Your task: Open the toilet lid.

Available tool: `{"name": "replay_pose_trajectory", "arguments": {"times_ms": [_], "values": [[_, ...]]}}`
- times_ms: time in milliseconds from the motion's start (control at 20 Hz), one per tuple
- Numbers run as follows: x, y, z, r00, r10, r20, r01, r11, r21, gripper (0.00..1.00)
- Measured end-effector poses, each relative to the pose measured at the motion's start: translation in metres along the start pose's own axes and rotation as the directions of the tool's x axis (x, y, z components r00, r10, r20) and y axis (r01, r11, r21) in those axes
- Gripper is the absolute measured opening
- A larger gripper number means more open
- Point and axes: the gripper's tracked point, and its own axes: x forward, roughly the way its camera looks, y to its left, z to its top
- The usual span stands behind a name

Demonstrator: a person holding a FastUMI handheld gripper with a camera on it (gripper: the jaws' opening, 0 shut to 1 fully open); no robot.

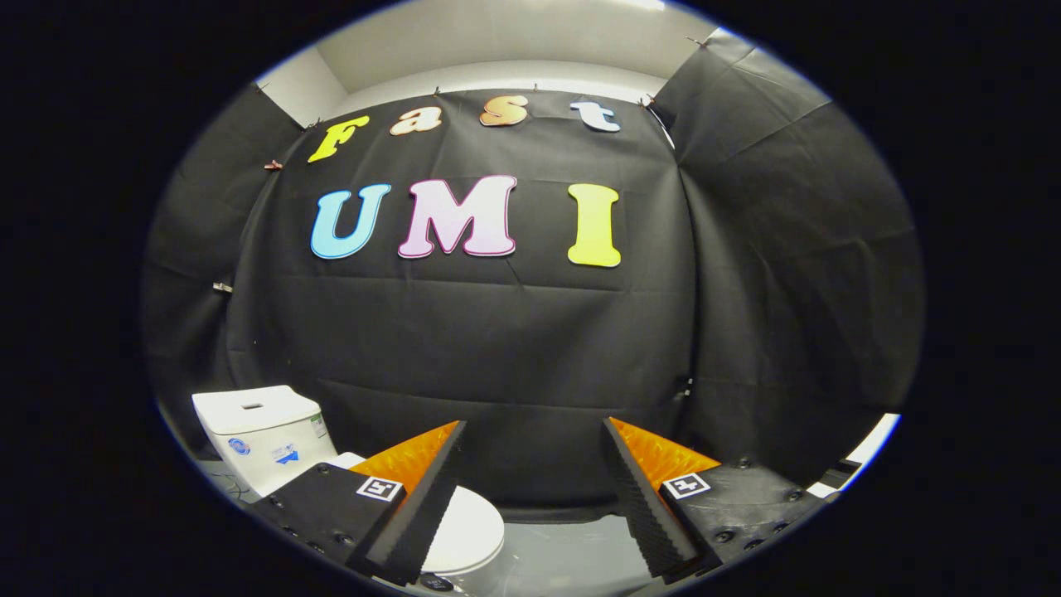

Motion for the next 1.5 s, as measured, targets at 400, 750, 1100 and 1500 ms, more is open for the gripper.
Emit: {"name": "replay_pose_trajectory", "arguments": {"times_ms": [400, 750, 1100, 1500], "values": [[0.001, 0.008, -0.008, 0.999, 0.032, -0.025, -0.032, 0.999, 0.023, 0.98], [0.006, 0.010, -0.054, 0.979, 0.058, -0.197, -0.028, 0.988, 0.153, 0.98], [-0.002, 0.054, -0.145, 0.815, 0.282, -0.507, -0.038, 0.897, 0.440, 0.98], [-0.040, 0.078, -0.283, 0.504, 0.435, -0.746, 0.159, 0.803, 0.575, 0.99]]}}
